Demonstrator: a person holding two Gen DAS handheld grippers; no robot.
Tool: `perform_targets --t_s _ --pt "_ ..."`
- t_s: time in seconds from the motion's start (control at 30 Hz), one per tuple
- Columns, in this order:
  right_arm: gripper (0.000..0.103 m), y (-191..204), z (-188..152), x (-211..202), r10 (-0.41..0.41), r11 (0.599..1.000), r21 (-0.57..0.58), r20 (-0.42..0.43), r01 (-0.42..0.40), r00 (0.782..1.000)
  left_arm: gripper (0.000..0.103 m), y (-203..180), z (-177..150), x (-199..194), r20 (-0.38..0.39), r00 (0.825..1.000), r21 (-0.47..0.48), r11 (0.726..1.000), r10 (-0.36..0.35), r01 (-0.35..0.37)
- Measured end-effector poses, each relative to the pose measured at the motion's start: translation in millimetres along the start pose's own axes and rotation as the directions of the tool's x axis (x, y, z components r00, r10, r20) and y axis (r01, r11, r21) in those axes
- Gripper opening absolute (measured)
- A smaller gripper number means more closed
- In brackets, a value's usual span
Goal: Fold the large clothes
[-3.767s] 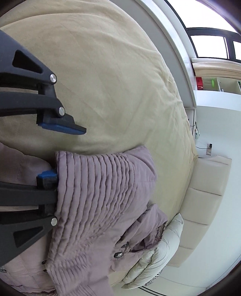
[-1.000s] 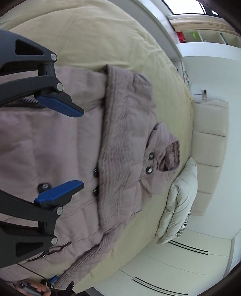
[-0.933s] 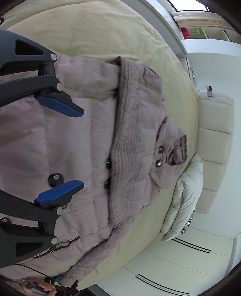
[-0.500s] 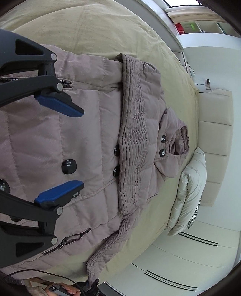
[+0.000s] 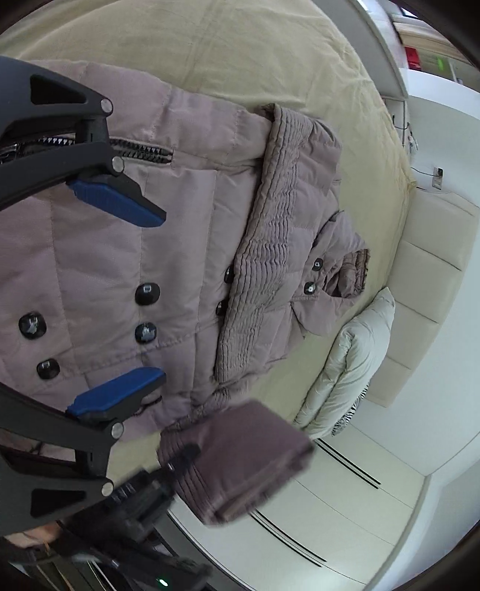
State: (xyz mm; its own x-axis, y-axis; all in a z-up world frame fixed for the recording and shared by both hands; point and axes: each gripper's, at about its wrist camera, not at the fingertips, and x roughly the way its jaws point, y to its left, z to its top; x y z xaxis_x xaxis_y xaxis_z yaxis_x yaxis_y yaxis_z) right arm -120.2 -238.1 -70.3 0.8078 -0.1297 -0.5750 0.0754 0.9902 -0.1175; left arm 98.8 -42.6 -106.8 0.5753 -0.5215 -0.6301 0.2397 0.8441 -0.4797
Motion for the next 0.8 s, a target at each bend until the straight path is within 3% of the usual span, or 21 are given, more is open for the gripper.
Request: perform_targets --t_s 0.07,0.2,0.33,0.5,0.57,0.6,0.63,0.8 --pt "0.011 28.0 -14.3 1.0 -0.001 0.998 -0.068 -0.017 0.0 1.0 0.096 7.7 2.7 -3.0 0.004 0.997 -0.08 0.994 -0.078 0.078" --pt "0.011 60.8 -29.4 4.7 -0.038 0.981 -0.193 -0.022 0.033 0.999 0.096 23.0 11.2 2.9 -0.008 0.969 -0.27 0.933 -0.248 0.237" --pt "0.011 81.8 -42.8 -0.5 -0.072 0.954 -0.294 -0.009 0.066 0.997 0.096 21.4 23.3 12.4 -0.025 0.939 -0.354 0.881 -0.343 0.313" --pt "0.011 99.1 -50.3 12.1 -0.075 0.933 -0.352 0.009 0.074 0.997 0.092 10.4 35.3 35.1 -0.107 0.937 -0.338 0.899 -0.332 0.28" --pt "0.011 102.7 -51.9 10.1 -0.075 0.928 -0.365 0.017 0.076 0.997 0.062 13.7 35.0 49.6 -0.148 0.927 -0.37 0.888 -0.345 0.272" --pt "0.011 101.7 -46.4 18.2 -0.075 0.924 -0.374 0.02 0.077 0.997 0.052 15.9 33.7 55.7 -0.166 0.918 -0.382 0.882 -0.36 0.277" --pt "0.011 102.6 -47.4 17.6 -0.075 0.922 -0.38 0.022 0.078 0.997 0.041 15.5 33.5 59.6 -0.187 0.921 -0.381 0.889 -0.341 0.252" --pt "0.012 100.3 -47.4 22.6 -0.068 0.925 -0.375 0.013 0.068 0.998 0.023 13.6 37.0 60.2 -0.188 0.923 -0.369 0.895 -0.335 0.249"
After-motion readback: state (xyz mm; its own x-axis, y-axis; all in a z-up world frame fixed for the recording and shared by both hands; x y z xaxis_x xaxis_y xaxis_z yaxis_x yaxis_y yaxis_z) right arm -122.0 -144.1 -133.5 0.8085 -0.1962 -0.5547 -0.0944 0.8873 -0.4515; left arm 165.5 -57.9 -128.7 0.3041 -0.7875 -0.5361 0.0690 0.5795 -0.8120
